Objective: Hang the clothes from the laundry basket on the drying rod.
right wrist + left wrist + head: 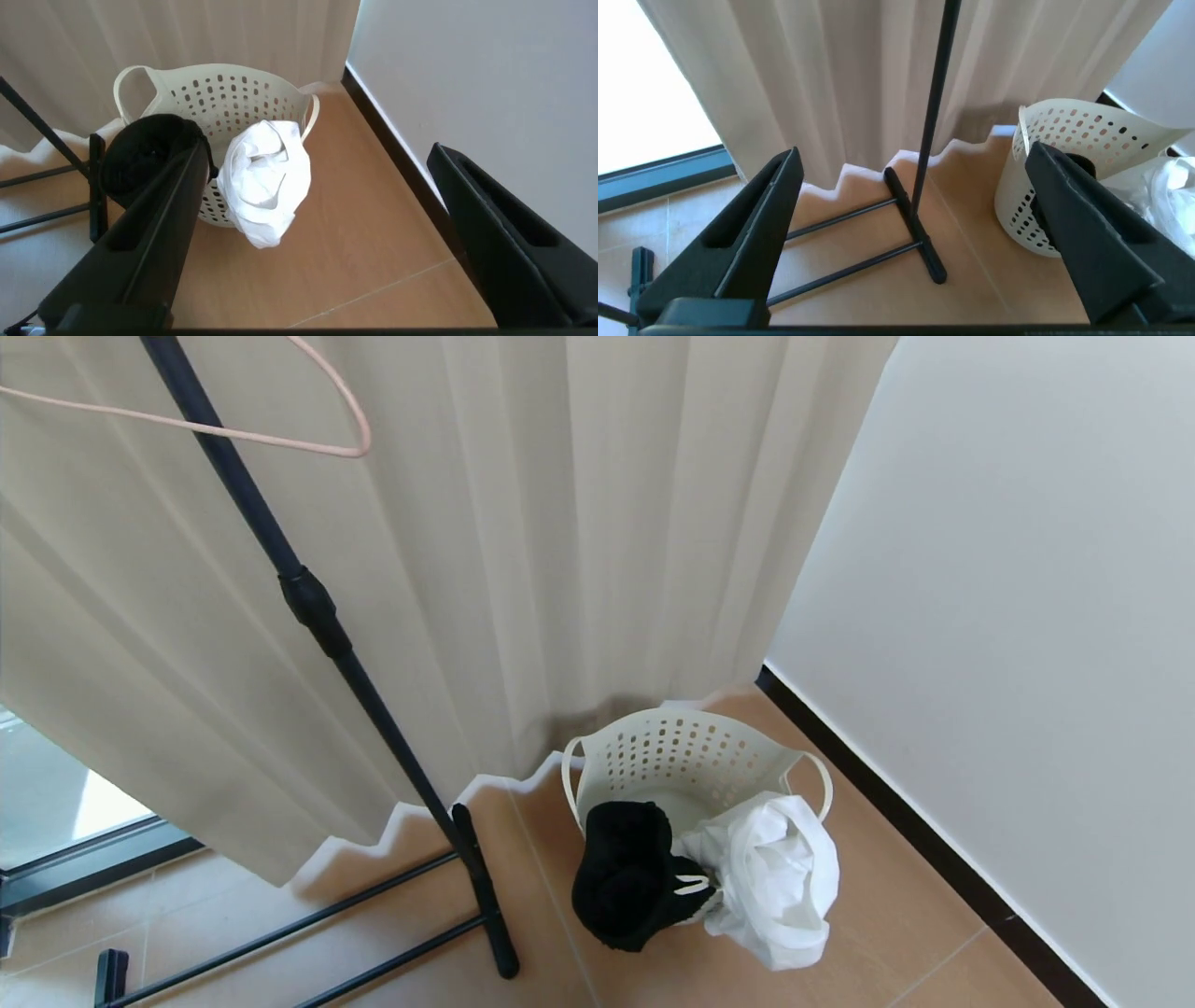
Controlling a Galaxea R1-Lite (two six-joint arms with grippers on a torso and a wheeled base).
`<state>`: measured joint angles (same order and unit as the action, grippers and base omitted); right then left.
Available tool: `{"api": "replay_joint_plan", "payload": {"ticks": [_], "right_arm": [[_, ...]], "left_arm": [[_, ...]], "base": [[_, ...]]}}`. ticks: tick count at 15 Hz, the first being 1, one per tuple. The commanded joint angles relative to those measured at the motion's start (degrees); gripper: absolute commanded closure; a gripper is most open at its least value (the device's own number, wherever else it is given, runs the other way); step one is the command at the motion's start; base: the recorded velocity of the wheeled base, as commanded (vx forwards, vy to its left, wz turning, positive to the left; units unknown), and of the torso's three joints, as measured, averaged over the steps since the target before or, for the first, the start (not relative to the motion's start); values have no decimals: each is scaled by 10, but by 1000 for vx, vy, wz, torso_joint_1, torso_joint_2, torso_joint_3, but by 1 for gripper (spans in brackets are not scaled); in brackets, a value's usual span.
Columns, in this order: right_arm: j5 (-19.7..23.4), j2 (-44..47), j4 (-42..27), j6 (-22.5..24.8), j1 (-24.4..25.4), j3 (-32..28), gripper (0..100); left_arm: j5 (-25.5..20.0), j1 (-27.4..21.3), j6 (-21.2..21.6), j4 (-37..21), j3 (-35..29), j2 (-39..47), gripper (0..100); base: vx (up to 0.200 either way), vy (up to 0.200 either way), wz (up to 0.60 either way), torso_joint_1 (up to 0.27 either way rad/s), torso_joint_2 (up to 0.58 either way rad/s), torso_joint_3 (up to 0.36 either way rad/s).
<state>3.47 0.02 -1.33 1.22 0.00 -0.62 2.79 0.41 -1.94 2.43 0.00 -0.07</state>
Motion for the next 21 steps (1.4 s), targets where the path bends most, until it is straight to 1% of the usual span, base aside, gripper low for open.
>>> {"api": "replay_joint_plan", "payload": {"ticks": [1,21], "right_arm": [[0,0,0,0,0,0,0],[0,0,0,-3,0,0,0]], "left_arm": [[0,0,-1,0,0,1,0],[0,0,-2,0,0,1,0]], "base": [[0,0,0,2,7,-193],[0,0,0,2,3,-197]]}}
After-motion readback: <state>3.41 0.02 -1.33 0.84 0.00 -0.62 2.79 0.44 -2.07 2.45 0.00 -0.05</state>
